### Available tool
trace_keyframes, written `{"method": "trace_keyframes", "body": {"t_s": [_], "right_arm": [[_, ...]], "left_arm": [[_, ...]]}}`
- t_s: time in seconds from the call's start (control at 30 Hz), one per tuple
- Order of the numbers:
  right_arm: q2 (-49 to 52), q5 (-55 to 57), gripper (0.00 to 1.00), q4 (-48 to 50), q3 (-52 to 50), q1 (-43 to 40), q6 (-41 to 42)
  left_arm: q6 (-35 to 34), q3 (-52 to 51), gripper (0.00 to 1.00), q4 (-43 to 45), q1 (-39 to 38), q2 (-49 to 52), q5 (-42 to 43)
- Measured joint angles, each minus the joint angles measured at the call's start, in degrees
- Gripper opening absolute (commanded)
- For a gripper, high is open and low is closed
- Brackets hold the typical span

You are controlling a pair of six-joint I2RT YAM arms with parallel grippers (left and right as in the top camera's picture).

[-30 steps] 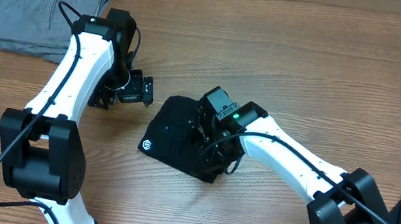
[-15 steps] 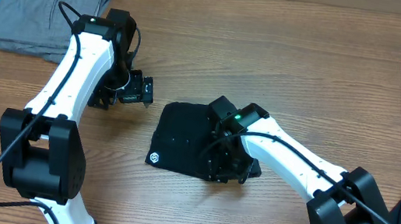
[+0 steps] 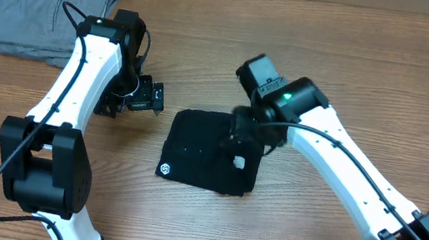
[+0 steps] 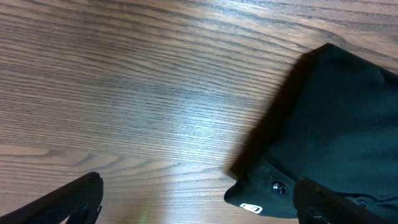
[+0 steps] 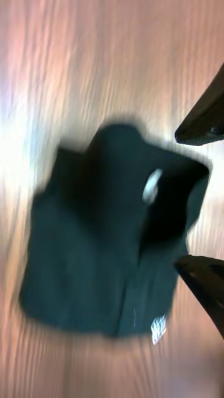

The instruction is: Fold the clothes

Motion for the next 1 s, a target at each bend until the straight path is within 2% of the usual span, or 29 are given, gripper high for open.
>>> {"method": "trace_keyframes", "body": {"t_s": [0.13,0.33,0.47,0.73,1.0], "right_arm": [[0.24,-7.04,0.63,2.45,0.09,-0.26,-3.67],[4.24,-11.67,0.63,5.11,-1.29,-1.18,-5.11],[8.07,-12.68,0.54,6.97,-2.54,-2.47,-5.73],[12.70,-11.28,0.27,11.28,-7.08,-9.64,-7.52],[17.44,-7.19,0.04,14.36,-9.57,-15.41,-7.08]], "left_arm": [[0.00,0.00,1.00,0.07,0.00,0.00,0.00],[0.00,0.00,1.00,0.15,0.00,0.00,0.00],[0.00,0.00,1.00,0.11,0.00,0.00,0.00],[0.00,0.00,1.00,0.15,0.00,0.00,0.00],[0.00,0.00,1.00,0.17,0.00,0.00,0.00]]}}
